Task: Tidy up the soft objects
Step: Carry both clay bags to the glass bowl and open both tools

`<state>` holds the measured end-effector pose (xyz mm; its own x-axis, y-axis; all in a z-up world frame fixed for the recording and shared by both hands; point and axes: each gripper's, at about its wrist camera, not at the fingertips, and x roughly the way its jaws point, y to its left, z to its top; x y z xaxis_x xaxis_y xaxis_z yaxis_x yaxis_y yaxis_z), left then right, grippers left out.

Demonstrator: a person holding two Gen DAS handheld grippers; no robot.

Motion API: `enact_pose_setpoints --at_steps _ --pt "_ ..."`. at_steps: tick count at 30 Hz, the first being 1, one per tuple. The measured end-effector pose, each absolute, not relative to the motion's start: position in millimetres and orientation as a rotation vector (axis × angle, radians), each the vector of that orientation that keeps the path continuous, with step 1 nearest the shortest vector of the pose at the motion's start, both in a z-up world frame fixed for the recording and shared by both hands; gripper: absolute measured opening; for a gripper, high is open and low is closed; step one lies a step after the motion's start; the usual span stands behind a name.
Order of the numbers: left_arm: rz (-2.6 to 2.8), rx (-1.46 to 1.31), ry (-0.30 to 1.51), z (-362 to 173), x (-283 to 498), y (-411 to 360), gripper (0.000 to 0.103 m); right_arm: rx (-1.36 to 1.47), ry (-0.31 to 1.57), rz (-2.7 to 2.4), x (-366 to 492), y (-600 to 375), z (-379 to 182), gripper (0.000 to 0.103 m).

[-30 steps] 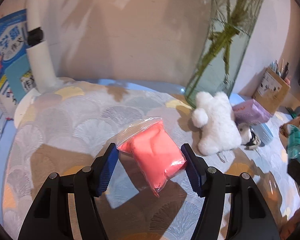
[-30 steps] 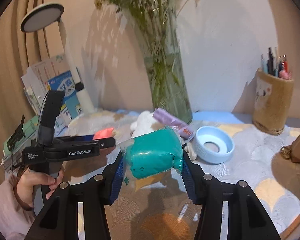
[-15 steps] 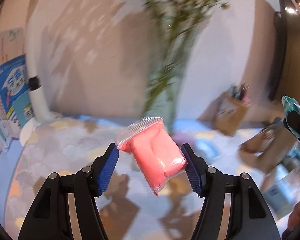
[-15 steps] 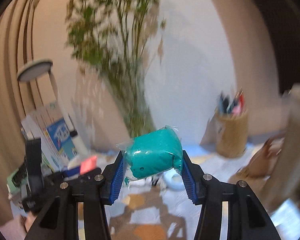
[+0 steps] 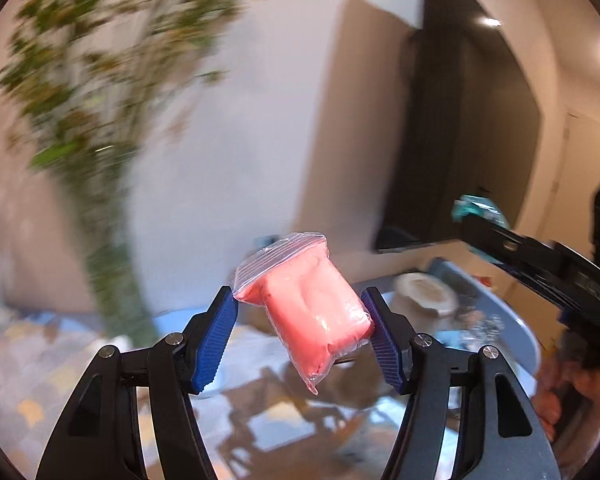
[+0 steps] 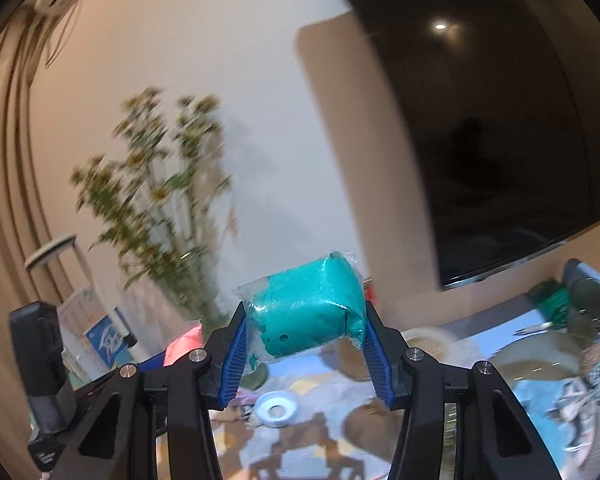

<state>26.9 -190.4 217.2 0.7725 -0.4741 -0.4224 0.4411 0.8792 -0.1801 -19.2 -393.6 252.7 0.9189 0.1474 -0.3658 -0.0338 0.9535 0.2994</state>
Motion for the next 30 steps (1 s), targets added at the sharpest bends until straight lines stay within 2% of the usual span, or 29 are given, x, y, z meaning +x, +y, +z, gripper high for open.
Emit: enact_pose_setpoints --at_steps 10,18,23,25,27,30 --pt "-0.779 -0.009 0.521 217.9 9.7 -309.8 0.061 0.354 0.446 -0.056 -29.1 -507.9 255.9 0.051" --pt "-0.848 0.107 0.565 183.6 7.3 -386.5 0.062 0.381 0.574 -0.175 -22.9 -580.4 214.2 0.051" --pt "-0.818 0.188 0.58 160.1 16.7 -418.6 0.066 0.402 0.644 -0.2 -10.9 -602.6 186.1 0.052" --pt "-0.817 0.221 0.594 153.5 17.9 -429.0 0.069 0.411 0.664 -0.209 -7.4 -608.5 176.5 0.058" --pt "-0.822 0.247 0.616 148.3 18.3 -437.1 0.071 0.438 0.687 -0.208 -1.4 -614.1 169.3 0.074" --pt "-0.829 0.242 0.638 145.4 20.1 -438.9 0.076 0.436 0.697 -0.242 -4.0 -618.9 166.1 0.079"
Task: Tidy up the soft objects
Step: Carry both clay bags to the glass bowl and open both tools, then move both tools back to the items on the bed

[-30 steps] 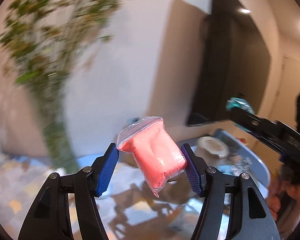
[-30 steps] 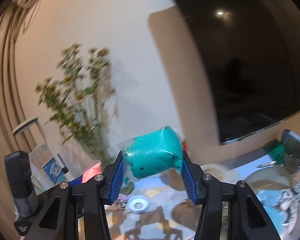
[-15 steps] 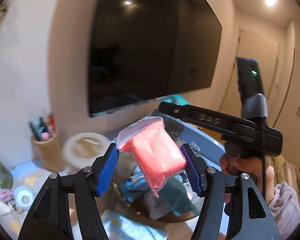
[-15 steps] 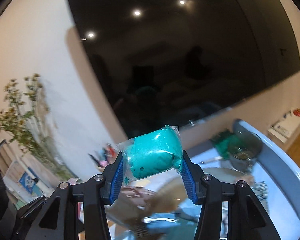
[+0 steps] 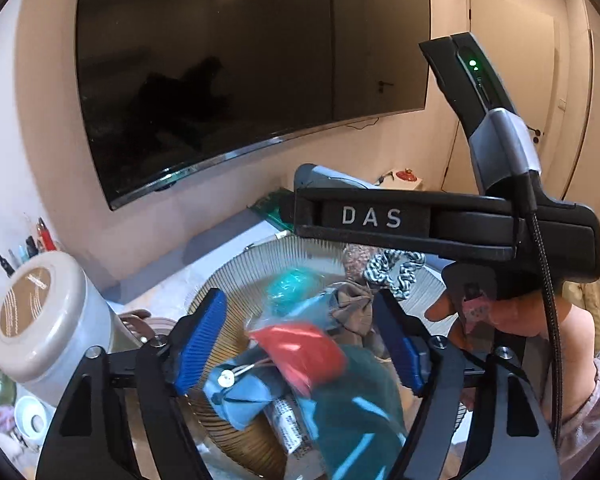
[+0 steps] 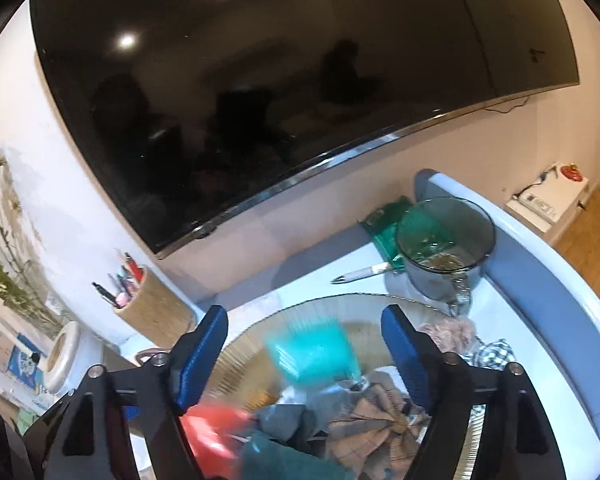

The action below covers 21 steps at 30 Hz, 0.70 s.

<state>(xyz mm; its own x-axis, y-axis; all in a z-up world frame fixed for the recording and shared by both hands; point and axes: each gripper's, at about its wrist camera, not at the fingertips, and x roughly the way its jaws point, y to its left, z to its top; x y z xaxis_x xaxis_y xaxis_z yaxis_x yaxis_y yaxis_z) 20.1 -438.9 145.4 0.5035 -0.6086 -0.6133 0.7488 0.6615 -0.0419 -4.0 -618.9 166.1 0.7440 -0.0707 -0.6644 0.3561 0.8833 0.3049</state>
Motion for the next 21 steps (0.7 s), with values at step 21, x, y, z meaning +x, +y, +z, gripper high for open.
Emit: enact_pose_setpoints --at_steps 21 --pt "-0.8 0.088 0.543 223.2 13.0 -345.5 0.084 0.325 0.491 -0.243 -40.0 -543.3 279.7 0.084"
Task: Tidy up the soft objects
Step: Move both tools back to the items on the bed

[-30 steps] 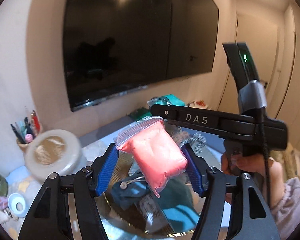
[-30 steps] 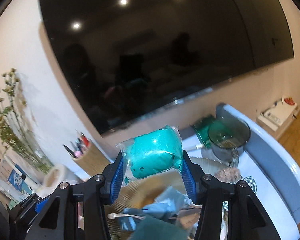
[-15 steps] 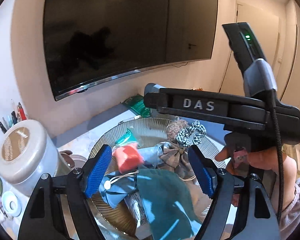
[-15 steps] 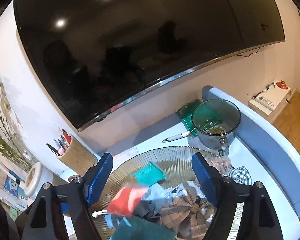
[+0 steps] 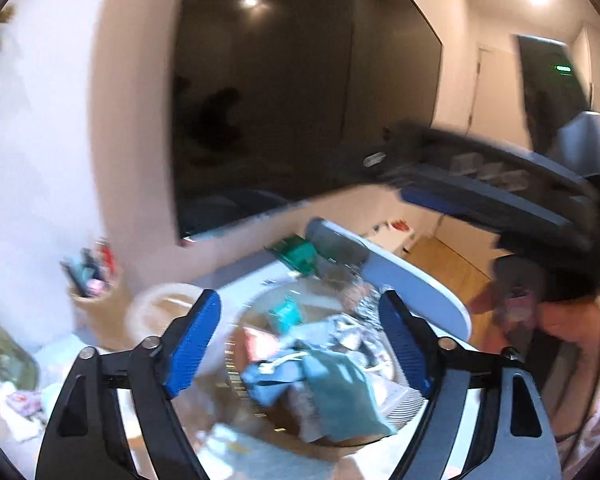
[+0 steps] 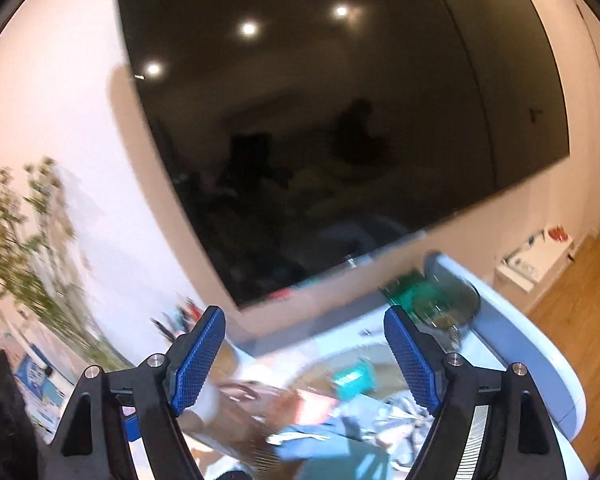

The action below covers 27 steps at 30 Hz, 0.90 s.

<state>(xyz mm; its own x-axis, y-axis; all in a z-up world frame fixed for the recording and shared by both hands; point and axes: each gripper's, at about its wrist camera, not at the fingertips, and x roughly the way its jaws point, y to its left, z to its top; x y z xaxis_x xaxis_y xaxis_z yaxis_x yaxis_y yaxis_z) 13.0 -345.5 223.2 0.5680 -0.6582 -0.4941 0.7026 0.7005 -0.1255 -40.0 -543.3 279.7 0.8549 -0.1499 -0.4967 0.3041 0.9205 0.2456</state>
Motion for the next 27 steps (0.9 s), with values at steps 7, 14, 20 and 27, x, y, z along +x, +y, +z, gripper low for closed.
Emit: enact_pose_setpoints --at_steps 7,14,20,27 --pt "-0.632 0.056 0.5 254.4 40.9 -247.9 0.085 0.265 0.387 -0.114 -37.7 -460.4 328.8 0.09" --pt "-0.394 0.038 0.513 252.9 81.0 -133.3 0.085 0.198 0.417 0.053 -2.7 -355.8 319.2 0.096" --pt "-0.227 -0.045 0.593 204.9 122.1 -39.3 0.086 0.187 0.523 0.144 40.8 -286.4 255.7 0.097" --pt "-0.128 -0.099 0.741 106.3 147.8 12.7 0.086 0.235 0.703 0.166 92.1 -252.0 138.8 0.097"
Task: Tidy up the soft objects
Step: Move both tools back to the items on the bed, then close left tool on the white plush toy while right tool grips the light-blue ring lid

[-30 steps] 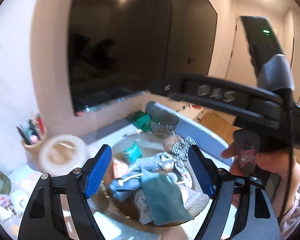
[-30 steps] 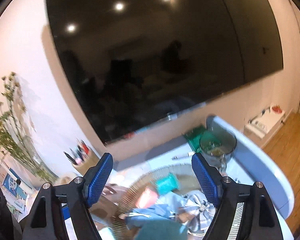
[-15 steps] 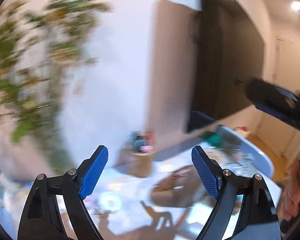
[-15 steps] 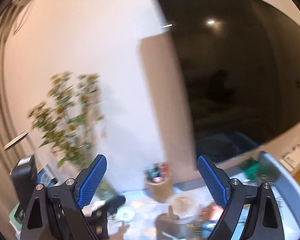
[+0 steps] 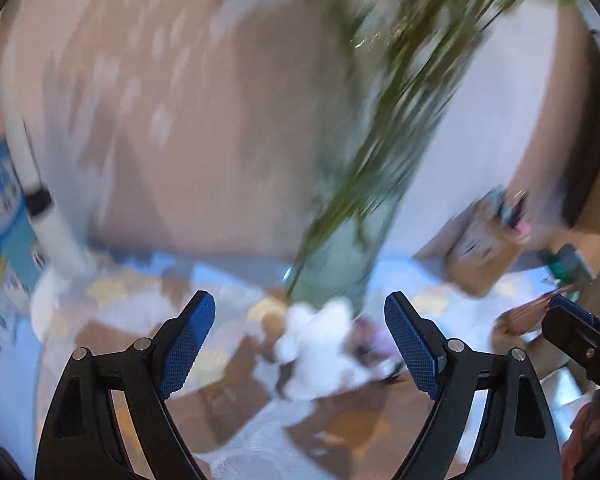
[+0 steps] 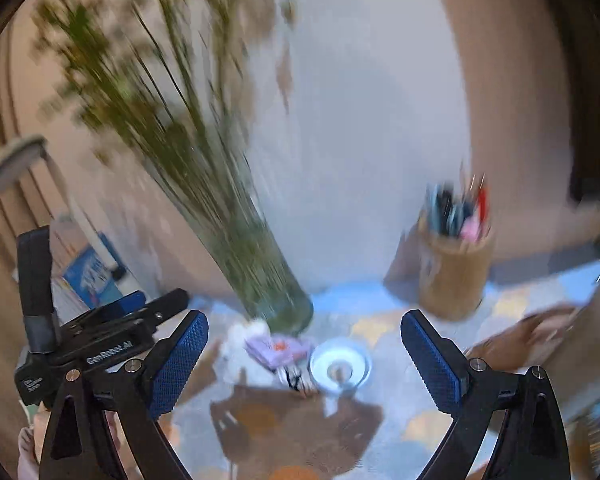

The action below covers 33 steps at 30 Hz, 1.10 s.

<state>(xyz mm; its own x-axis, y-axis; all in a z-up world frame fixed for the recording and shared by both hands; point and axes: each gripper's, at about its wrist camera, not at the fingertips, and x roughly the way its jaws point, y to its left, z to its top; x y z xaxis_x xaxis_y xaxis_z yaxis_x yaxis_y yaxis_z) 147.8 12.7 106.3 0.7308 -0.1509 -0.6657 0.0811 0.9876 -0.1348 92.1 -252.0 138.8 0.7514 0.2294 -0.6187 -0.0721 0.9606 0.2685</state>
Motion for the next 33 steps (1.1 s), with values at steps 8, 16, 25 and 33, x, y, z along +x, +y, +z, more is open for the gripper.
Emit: enact_pose_setpoints --at_steps 8,16,25,33 --pt "-0.167 -0.035 0.82 47.0 164.6 -2.9 0.086 0.261 0.844 0.074 132.1 -253.2 40.8 0.097" --pt "-0.156 -0.036 0.879 24.2 178.5 -11.8 0.095 0.237 0.899 0.022 144.5 -253.3 4.0 0.099" --pt "-0.129 -0.014 0.884 18.7 178.7 -16.8 0.098 0.171 0.93 0.001 146.5 -246.7 2.1 0.103" --pt "-0.13 -0.012 0.881 19.1 178.7 -15.5 0.098 0.157 0.929 -0.005 146.4 -244.1 3.4 0.094"
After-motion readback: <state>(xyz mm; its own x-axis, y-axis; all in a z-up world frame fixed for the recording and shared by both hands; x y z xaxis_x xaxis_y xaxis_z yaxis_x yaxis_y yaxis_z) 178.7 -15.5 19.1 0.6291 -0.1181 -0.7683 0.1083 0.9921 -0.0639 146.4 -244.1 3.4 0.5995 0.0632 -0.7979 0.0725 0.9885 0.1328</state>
